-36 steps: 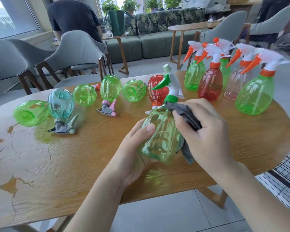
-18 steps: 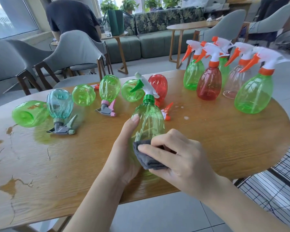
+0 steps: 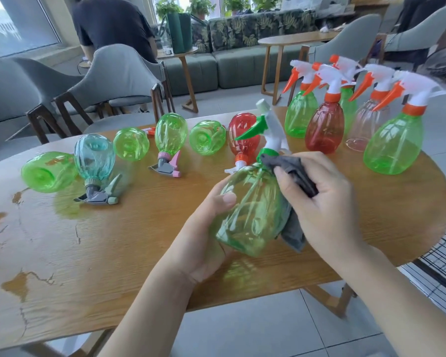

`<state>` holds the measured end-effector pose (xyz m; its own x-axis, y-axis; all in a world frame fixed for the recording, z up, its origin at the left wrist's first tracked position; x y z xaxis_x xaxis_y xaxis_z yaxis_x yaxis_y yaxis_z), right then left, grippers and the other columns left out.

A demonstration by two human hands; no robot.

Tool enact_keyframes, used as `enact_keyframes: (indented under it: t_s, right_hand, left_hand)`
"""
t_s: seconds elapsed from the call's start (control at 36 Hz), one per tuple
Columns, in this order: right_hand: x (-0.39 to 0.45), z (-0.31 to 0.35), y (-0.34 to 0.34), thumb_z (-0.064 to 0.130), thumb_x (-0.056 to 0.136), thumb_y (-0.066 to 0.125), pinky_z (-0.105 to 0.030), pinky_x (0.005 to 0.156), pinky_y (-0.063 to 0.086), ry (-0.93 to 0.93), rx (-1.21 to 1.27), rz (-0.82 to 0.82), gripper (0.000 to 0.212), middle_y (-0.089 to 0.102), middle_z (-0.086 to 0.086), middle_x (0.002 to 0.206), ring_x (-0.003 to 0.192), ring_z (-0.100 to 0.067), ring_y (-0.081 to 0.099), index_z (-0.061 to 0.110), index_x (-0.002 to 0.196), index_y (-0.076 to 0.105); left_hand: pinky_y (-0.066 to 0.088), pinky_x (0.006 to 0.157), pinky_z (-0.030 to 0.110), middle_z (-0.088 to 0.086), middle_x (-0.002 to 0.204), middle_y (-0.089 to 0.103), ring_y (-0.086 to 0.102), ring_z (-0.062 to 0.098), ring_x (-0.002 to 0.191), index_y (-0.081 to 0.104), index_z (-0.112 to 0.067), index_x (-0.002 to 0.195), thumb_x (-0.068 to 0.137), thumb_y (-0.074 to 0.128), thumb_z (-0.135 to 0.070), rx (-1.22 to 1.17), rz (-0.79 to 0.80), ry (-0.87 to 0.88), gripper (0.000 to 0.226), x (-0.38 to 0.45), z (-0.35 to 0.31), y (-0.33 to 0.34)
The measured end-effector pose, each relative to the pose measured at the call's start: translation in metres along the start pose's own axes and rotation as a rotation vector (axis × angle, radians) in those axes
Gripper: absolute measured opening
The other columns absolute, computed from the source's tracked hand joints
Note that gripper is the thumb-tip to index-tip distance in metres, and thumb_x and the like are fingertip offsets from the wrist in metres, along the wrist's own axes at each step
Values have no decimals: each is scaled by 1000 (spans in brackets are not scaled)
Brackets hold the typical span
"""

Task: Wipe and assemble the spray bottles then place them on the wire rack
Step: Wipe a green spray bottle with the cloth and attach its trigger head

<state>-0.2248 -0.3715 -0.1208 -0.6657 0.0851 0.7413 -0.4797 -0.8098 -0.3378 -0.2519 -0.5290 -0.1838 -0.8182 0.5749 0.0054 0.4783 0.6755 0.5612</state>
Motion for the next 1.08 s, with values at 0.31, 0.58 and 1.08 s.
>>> enact_keyframes:
  t_s: [0.31, 0.58, 1.08]
  right_hand:
    - [-11, 11, -2, 2, 92, 68, -16, 79, 44, -96, -39, -94, 17, 63, -7, 98, 86, -10, 60, 2, 107, 76]
    - [-7, 10, -1, 4, 92, 69, -20, 75, 47, -73, -22, -82, 11, 65, -4, 95, 83, -12, 61, 4, 100, 76]
    - [-40, 52, 28, 12, 86, 81, -32, 66, 57, -418, -119, 31, 16, 71, -8, 92, 76, -26, 67, 5, 100, 80]
  left_hand:
    - [58, 88, 48, 20, 140, 59, 64, 37, 116, 47, -14, 150, 70, 93, -36, -46, -13, 14, 95, 0, 1, -2]
    - [59, 85, 47, 21, 136, 61, 65, 36, 111, 52, -12, 147, 73, 90, -35, -39, -21, 21, 87, 2, -1, -3]
    - [51, 92, 40, 19, 118, 52, 58, 32, 106, 51, -5, 139, 89, 72, -49, -161, -102, -43, 69, 0, -1, -7]
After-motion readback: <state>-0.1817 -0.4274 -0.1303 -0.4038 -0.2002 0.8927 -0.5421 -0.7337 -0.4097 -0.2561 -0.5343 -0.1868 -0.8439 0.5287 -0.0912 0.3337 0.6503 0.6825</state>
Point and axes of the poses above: each hand's wrist, its own x-axis towards the middle knuckle, its own y-axis out of the palm, z = x × y, the point moved 7 cm from there along x, towards the middle knuckle
